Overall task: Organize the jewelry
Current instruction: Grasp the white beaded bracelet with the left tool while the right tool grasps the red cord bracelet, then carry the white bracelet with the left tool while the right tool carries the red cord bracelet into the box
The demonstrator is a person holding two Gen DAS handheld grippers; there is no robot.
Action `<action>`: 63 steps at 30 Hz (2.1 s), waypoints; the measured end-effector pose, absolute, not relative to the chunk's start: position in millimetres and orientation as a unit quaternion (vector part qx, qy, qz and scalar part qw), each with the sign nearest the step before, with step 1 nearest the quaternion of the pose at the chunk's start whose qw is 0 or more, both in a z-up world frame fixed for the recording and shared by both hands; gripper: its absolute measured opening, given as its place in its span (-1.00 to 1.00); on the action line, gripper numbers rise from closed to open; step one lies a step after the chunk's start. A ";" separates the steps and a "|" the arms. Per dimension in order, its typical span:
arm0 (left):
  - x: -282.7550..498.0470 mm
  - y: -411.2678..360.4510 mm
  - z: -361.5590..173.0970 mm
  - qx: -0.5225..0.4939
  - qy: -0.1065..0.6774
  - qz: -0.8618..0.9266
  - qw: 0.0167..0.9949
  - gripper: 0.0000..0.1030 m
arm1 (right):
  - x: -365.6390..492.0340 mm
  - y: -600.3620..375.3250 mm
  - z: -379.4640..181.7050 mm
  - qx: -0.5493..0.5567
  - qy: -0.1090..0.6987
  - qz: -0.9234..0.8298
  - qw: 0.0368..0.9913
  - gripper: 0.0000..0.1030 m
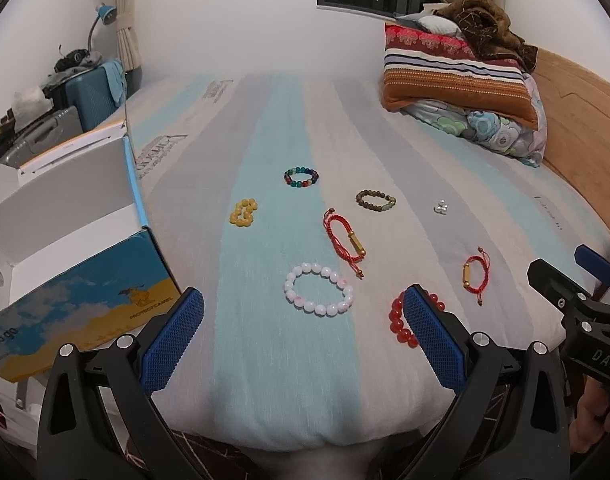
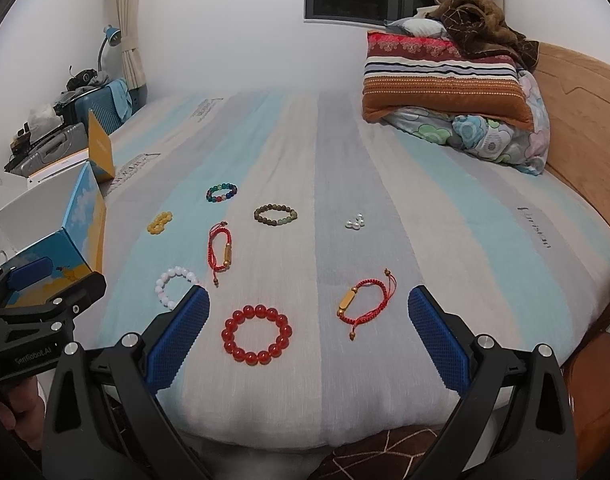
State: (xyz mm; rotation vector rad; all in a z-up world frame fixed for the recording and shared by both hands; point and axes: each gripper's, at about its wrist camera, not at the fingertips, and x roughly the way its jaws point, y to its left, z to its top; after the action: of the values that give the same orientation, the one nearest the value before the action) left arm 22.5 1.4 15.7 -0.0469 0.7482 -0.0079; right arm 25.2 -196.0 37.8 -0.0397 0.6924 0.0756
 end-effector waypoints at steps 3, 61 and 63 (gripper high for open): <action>33.5 1.0 12.1 -0.021 0.369 -0.002 0.929 0.89 | 37.6 -200.3 33.1 -0.022 0.348 0.034 0.937 0.86; 123.4 -7.9 -89.3 -0.019 0.453 -0.014 0.891 -0.58 | 141.1 -260.1 -78.3 0.024 0.456 0.011 0.890 -0.90; 123.0 -8.1 -85.0 -0.020 0.451 -0.016 0.892 -0.58 | 139.7 -259.5 -72.0 0.023 0.450 0.013 0.892 -0.90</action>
State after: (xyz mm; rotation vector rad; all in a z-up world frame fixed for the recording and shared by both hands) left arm 123.0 -8.1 -85.0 -0.0409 0.9365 -0.0339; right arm 139.7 -259.5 -72.0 0.0478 0.9346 0.0265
